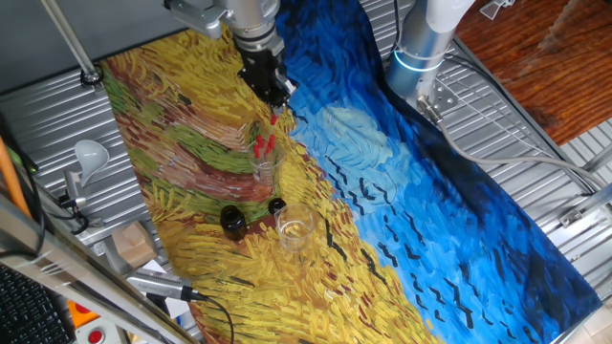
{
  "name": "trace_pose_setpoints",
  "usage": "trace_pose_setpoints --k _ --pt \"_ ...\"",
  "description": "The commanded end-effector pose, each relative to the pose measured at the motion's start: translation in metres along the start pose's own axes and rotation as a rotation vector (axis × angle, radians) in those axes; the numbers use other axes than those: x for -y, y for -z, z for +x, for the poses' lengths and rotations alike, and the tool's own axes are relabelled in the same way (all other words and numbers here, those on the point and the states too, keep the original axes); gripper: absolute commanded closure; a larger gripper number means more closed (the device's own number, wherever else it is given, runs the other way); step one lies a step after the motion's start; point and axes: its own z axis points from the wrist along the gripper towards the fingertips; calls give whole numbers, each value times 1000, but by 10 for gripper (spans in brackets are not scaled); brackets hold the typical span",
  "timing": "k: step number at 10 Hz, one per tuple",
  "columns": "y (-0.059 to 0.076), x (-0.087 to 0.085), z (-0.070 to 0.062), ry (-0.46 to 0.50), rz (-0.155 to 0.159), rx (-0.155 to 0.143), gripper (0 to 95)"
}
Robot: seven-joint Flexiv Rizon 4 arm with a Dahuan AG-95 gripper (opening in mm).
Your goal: Transfer liquid using a dropper
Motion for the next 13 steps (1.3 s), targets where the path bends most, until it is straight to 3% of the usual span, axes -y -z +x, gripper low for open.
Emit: trace_pose_setpoints --k 1,3,6,10,13 --pt "1 -1 -20 -17 0 -2 950" --pt "4 0 -54 -22 0 -8 950" --pt "3 2 -81 -16 1 -9 950" --pt "-2 2 -86 -16 20 -23 950" --pt "-2 2 -86 35 18 -27 950"
